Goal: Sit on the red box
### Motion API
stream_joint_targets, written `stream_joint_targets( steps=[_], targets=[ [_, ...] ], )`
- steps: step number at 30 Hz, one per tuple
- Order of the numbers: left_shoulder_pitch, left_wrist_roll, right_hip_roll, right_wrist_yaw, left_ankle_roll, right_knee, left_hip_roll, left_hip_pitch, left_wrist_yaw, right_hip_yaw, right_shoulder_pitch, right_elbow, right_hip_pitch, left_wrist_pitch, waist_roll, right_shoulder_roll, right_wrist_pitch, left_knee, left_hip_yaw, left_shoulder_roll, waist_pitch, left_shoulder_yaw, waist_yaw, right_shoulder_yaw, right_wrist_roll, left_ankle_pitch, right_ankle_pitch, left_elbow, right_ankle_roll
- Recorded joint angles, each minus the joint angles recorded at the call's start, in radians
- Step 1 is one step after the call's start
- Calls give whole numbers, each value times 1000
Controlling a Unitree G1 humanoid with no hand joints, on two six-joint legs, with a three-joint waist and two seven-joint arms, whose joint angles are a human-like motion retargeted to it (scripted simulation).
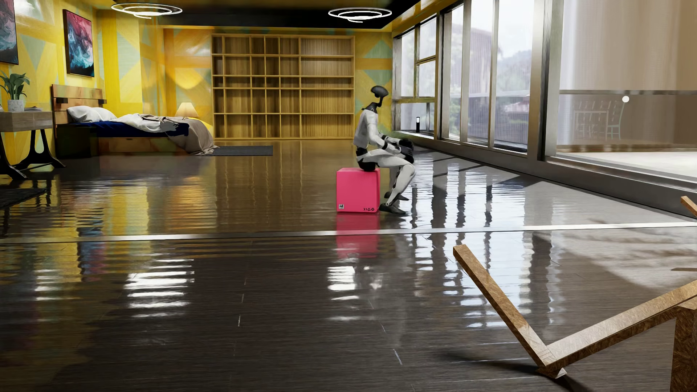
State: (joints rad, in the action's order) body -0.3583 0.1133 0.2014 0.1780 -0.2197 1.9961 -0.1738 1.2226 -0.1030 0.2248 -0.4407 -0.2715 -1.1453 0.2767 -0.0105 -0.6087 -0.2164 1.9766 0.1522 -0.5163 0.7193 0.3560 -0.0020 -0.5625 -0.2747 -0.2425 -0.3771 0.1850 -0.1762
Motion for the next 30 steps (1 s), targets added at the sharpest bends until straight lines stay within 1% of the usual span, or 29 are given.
stream_joint_targets(
  steps=[2, 3, 5, 6, 8, 9, 10, 11, 12, 13, 14, 15, 16, 17, 18, 19, 20, 21, 23, 25, 26, 28, 29, 30],
  targets=[
    [25, 16, -5, -14, 12, -10, 10, -33, -10, -4, 30, -69, 40, -13, -4, 57, 7, -7, -2, 96, -28, -38, 4, 34, 4, 7, 9, 75, 8],
    [28, 18, -7, -16, 21, -14, 17, -47, -20, -6, 39, -100, 58, -19, -7, 75, 11, -8, -3, 122, -42, -37, 6, 40, 11, 11, 13, 110, 11],
    [20, 9, -9, 5, 39, -21, 35, -74, -36, -11, 51, -160, 95, -23, -14, 94, 21, -11, -6, 137, -67, -16, 9, 45, 29, 18, 17, 176, 18],
    [20, -2, -11, 16, 47, -23, 41, -85, -40, -13, 63, -186, 111, -28, -17, 99, 33, -11, -8, 135, -81, -8, 10, 53, 44, 20, 19, 205, 21],
    [42, -36, -14, 49, 60, -28, 48, -106, -80, -17, 99, -244, 139, -40, -22, 116, 59, -11, -11, 139, -107, -13, 11, 89, 86, 21, 22, 267, 25],
    [63, -60, -17, 57, 63, -30, 49, -113, -99, -18, 125, -281, 148, -49, -24, 127, 78, -11, -11, 145, -120, -32, 10, 117, 112, 23, 25, 310, 28],
    [85, -89, -21, 55, 67, -32, 51, -119, -119, -19, 151, -328, 156, -64, -25, 138, 98, -12, -11, 152, -131, -51, 9, 145, 157, 26, 28, 364, 30],
    [103, -117, -24, 42, 71, -32, 53, -126, -115, -22, 171, -388, 162, -93, -25, 150, 134, -13, -14, 156, -136, -73, 8, 174, 207, 28, 32, 429, 37],
    [121, -142, -26, 10, 72, -34, 55, -130, -87, -23, 194, -461, 166, -119, -25, 156, 160, -16, -15, 158, -144, -91, 6, 200, 239, 32, 36, 512, 42],
    [135, -143, -30, -40, 77, -37, 55, -137, -37, -23, 214, -535, 172, -151, -27, 155, 183, -18, -18, 156, -146, -103, 6, 213, 254, 34, 39, 601, 44],
    [147, -122, -29, -101, 82, -37, 57, -142, 25, -26, 241, -611, 179, -182, -29, 151, 210, -19, -22, 154, -151, -98, 7, 219, 260, 37, 40, 693, 47],
    [157, -86, -26, -172, 85, -39, 61, -148, 84, -28, 263, -689, 185, -199, -32, 147, 224, -21, -25, 157, -154, -90, 8, 221, 247, 38, 40, 784, 48],
    [172, -36, -24, -240, 87, -38, 63, -154, 137, -29, 284, -754, 189, -203, -33, 145, 222, -23, -28, 165, -155, -87, 10, 221, 206, 39, 41, 863, 48],
    [192, 20, -21, -293, 87, -39, 65, -159, 176, -31, 309, -803, 193, -197, -34, 149, 206, -25, -30, 178, -159, -83, 11, 220, 141, 39, 40, 929, 48],
    [217, 64, -17, -339, 88, -39, 67, -162, 202, -32, 336, -843, 196, -193, -34, 159, 189, -26, -32, 194, -165, -83, 12, 224, 75, 39, 39, 986, 49],
    [245, 94, -15, -364, 87, -39, 66, -166, 224, -33, 359, -873, 198, -199, -34, 172, 191, -27, -33, 209, -167, -88, 12, 230, 42, 39, 39, 1022, 49],
    [280, 101, -15, -372, 88, -39, 65, -170, 228, -34, 385, -892, 199, -201, -36, 184, 194, -27, -35, 224, -170, -101, 13, 241, 38, 39, 39, 1042, 50],
    [313, 107, -11, -361, 85, -37, 68, -174, 240, -34, 414, -895, 200, -200, -34, 197, 197, -29, -35, 234, -172, -115, 13, 264, 48, 39, 38, 1045, 50],
    [368, 105, -8, -335, 82, -36, 71, -178, 251, -32, 467, -861, 198, -192, -34, 215, 194, -31, -35, 250, -177, -138, 14, 310, 87, 40, 38, 1020, 49],
    [396, 113, -7, -341, 83, -34, 76, -184, 277, -31, 498, -802, 199, -186, -34, 221, 189, -33, -36, 260, -179, -142, 15, 327, 109, 43, 39, 980, 50],
    [401, 116, -5, -344, 80, -34, 79, -189, 289, -28, 505, -771, 200, -181, -34, 218, 179, -35, -35, 263, -179, -139, 15, 326, 108, 45, 39, 959, 50],
    [391, 121, -6, -371, 83, -34, 84, -196, 296, -27, 498, -726, 204, -174, -35, 207, 163, -37, -35, 267, -179, -122, 15, 306, 88, 46, 41, 932, 52],
    [379, 118, -7, -370, 83, -34, 86, -199, 285, -26, 485, -719, 205, -174, -37, 202, 157, -39, -35, 270, -180, -111, 14, 293, 78, 47, 42, 929, 53],
    [364, 116, -11, -353, 87, -35, 87, -201, 272, -27, 465, -722, 206, -171, -39, 202, 153, -40, -36, 270, -179, -103, 13, 277, 59, 48, 43, 930, 55]
  ],
)
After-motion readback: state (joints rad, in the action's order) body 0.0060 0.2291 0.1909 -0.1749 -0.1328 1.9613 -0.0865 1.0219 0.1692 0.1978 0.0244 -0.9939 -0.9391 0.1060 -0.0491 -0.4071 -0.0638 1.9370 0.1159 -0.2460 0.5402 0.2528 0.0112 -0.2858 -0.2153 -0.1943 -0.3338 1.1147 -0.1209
